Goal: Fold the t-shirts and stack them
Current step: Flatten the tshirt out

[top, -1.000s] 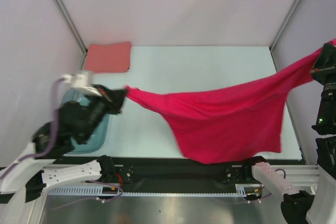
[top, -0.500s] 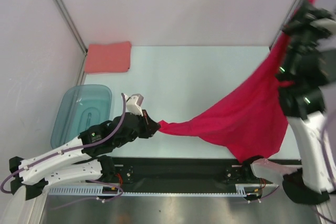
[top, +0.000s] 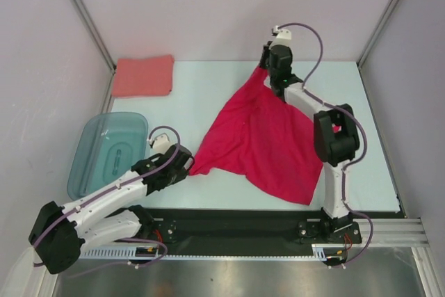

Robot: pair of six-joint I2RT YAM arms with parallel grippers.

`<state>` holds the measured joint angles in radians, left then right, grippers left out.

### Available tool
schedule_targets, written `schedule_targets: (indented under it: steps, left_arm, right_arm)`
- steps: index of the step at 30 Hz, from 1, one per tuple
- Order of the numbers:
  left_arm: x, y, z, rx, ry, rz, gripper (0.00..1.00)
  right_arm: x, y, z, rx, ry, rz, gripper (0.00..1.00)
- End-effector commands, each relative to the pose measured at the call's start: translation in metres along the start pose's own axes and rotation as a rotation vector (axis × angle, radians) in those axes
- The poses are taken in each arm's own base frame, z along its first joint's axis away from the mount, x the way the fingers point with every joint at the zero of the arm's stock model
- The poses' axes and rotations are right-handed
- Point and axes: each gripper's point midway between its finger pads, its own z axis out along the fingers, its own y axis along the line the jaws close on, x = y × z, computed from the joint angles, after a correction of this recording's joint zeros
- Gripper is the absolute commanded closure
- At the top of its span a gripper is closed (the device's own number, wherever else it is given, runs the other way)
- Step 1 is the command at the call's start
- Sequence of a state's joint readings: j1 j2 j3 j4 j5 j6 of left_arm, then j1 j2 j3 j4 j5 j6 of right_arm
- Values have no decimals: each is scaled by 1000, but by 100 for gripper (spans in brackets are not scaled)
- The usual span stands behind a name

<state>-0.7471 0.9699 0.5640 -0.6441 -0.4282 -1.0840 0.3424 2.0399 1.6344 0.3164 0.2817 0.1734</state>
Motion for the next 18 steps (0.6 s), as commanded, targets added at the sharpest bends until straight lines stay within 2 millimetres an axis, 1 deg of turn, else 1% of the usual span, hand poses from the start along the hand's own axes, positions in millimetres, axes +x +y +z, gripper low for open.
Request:
schedule_targets:
  steps: [1, 2, 3, 4, 5, 6, 7, 8, 9, 10, 11, 12, 13, 14, 15, 16, 17, 18]
  left_arm:
    - [-2, 10, 6, -44, -18, -37, 100]
    - [0, 16, 8, -59, -20, -34, 100]
    - [1, 18, 9, -65, -15, -25, 93]
    - [1, 19, 9, -67, -15, -17, 87]
    - [0, 18, 8, -61, -14, 11, 81]
    - [-1, 18, 7, -56, -15, 28, 59]
    - [-4, 15, 3, -36, -20, 36, 51]
    - [-6, 12, -1, -21, -21, 63, 45]
    - [-9, 12, -4, -12, -29, 73, 36]
    - [-12, 11, -8, 3, -38, 81, 34]
    - [-19, 8, -18, 44, -63, 99, 32]
    - [-24, 7, -24, 63, -83, 101, 25]
    - [-27, 6, -30, 86, -97, 109, 23]
    - [-37, 1, -42, 146, -139, 119, 20]
    - [-39, -4, -48, 189, -144, 131, 15]
    - [-45, -14, -55, 246, -166, 135, 15]
    - [-51, -23, -65, 291, -185, 158, 15]
    - [-54, -29, -69, 317, -185, 169, 15]
  right_arm:
    - [-50, 72, 8, -184, -140, 136, 100]
    - [-36, 83, 9, -210, -99, 138, 100]
    - [-23, 93, 13, -240, -63, 138, 100]
    - [-5, 100, 19, -245, 2, 147, 100]
    - [3, 107, 22, -259, 41, 149, 100]
    - [12, 117, 22, -311, 91, 147, 100]
    - [10, 126, 27, -338, 107, 143, 92]
    - [34, 124, 22, -334, 226, 121, 87]
    - [41, 122, 19, -335, 275, 114, 70]
    - [45, 119, 17, -322, 314, 109, 60]
    - [56, 109, 10, -297, 393, 94, 54]
    - [57, 100, 4, -305, 433, 100, 49]
    - [61, 89, -4, -281, 483, 106, 47]
    - [62, 75, -18, -252, 516, 115, 41]
    - [60, 56, -23, -212, 528, 133, 29]
    - [62, 42, -32, -186, 553, 139, 28]
    - [61, 28, -52, -151, 578, 140, 27]
    - [61, 14, -62, -114, 591, 150, 26]
